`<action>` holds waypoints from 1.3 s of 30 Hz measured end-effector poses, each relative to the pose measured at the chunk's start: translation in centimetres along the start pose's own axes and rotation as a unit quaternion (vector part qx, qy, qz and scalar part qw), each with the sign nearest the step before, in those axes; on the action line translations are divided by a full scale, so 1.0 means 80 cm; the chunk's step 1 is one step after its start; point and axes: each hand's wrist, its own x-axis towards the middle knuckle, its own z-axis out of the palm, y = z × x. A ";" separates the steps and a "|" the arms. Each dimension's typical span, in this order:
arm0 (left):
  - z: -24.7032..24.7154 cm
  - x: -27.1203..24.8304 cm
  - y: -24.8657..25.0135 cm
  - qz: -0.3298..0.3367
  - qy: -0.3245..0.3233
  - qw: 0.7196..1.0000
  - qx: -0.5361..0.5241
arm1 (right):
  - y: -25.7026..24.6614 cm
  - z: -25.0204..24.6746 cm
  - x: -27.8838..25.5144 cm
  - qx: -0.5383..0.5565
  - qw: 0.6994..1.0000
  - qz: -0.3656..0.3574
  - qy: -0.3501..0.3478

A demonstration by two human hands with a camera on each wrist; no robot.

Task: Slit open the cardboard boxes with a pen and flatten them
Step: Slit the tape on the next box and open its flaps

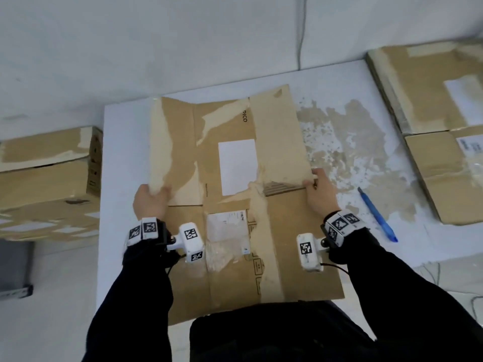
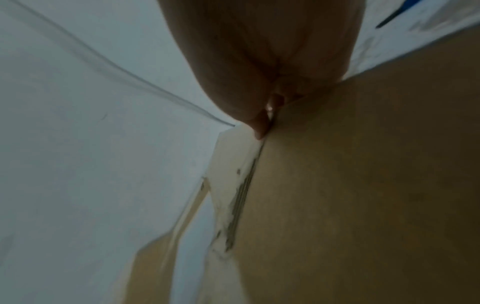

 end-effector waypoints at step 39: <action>0.577 -0.324 0.456 0.120 -0.108 0.986 -0.036 | 0.351 -0.506 0.283 -0.250 0.957 0.121 -0.077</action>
